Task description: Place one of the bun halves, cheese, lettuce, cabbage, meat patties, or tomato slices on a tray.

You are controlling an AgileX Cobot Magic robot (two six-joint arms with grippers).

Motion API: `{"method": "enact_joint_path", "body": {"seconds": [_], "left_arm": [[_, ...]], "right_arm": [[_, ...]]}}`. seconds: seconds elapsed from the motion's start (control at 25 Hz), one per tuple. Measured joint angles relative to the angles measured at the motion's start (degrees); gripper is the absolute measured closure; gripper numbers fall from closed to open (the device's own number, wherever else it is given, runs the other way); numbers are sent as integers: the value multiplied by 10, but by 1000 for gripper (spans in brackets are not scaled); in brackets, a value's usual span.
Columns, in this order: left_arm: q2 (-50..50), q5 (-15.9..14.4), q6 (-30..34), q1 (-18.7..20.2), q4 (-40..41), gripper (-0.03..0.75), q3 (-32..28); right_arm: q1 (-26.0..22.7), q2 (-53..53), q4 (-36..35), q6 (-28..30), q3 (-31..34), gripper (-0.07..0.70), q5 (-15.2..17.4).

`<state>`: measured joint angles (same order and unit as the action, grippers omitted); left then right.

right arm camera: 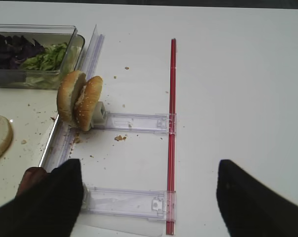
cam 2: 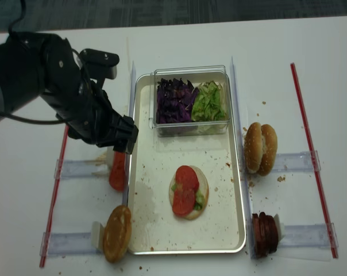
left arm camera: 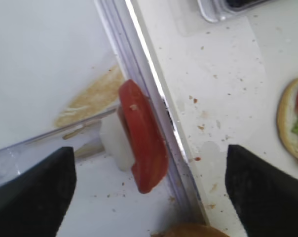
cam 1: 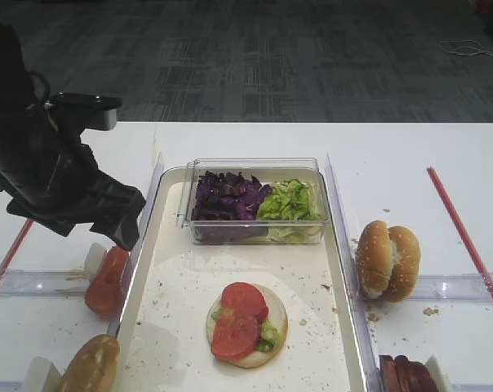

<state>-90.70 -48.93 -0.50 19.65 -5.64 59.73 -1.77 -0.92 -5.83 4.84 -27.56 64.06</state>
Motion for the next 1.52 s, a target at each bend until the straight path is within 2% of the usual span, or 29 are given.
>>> {"method": "enact_joint_path", "body": {"seconds": [0.12,0.4,0.6,0.8,1.12,1.52], "left_arm": [[0,1,-19,-27,26,113,0],[0,-2,-22,-145,39,111,0],[0,-8,-4,-199,43,62,0],[0,-20,-3,-223,60,45,0],[23,-68,0,-227,63,45,-9],[185,-113,0,-227,64,43,-181]], "right_arm": [[0,0,0,0,0,39,0],[0,0,0,0,0,40,0],[0,0,0,0,0,41,0],[0,0,0,0,0,41,0],[0,0,0,-1,0,41,0],[0,0,0,-1,0,41,0]]}}
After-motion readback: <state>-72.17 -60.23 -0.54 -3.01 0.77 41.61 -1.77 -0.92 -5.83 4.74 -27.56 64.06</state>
